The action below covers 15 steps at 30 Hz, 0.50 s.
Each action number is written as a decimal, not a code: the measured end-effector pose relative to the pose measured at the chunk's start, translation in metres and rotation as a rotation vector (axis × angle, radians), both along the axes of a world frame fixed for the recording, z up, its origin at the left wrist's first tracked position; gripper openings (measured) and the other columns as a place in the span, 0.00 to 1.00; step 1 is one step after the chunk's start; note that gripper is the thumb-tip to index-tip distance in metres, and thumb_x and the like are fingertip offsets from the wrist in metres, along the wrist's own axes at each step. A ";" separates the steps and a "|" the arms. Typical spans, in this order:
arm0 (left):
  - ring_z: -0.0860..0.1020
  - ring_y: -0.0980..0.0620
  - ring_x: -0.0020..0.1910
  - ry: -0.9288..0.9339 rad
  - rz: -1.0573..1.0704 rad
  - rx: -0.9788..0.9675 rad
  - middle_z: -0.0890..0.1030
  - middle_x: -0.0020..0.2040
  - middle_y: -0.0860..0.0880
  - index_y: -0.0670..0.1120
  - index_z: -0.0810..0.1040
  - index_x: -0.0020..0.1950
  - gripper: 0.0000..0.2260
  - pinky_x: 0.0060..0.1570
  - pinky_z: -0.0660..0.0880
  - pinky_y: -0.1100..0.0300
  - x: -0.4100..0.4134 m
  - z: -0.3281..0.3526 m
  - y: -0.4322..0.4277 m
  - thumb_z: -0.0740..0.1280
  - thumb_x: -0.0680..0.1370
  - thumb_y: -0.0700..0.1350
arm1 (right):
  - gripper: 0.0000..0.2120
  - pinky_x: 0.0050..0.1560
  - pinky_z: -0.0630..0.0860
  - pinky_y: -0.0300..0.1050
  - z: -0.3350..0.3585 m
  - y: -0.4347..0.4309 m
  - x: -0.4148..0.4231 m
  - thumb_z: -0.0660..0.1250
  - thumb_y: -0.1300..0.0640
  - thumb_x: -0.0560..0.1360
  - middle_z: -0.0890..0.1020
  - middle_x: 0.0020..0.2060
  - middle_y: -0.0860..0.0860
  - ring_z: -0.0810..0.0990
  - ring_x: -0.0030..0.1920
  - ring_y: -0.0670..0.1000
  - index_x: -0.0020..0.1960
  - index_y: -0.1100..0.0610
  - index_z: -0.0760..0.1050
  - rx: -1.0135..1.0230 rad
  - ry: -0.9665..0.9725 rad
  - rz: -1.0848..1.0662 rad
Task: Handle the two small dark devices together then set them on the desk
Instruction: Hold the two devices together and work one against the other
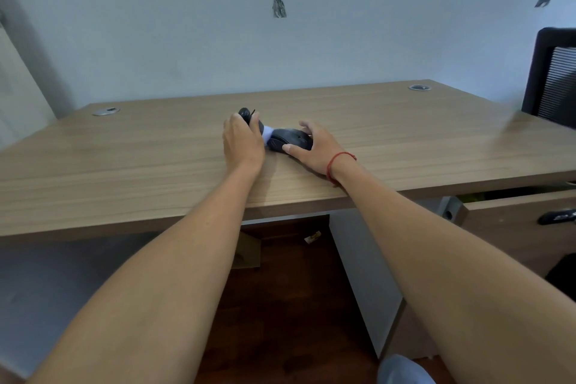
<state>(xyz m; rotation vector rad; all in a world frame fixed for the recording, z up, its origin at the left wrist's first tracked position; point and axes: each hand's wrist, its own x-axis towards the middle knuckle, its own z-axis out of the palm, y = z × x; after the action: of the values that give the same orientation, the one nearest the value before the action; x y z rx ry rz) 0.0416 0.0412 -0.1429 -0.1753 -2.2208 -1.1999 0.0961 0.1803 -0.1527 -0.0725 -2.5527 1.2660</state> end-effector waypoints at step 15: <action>0.74 0.44 0.47 -0.230 -0.133 0.155 0.76 0.49 0.41 0.39 0.72 0.52 0.16 0.44 0.68 0.55 -0.011 -0.005 -0.021 0.60 0.80 0.52 | 0.35 0.66 0.65 0.39 0.001 0.008 -0.003 0.66 0.63 0.73 0.67 0.75 0.53 0.67 0.74 0.52 0.77 0.55 0.57 -0.063 -0.142 0.112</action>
<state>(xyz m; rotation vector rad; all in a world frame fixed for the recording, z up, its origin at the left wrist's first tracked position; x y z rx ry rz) 0.0302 0.0203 -0.1481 -0.1300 -2.3277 -1.5259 0.0929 0.1880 -0.1518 -0.0339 -2.6689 1.4314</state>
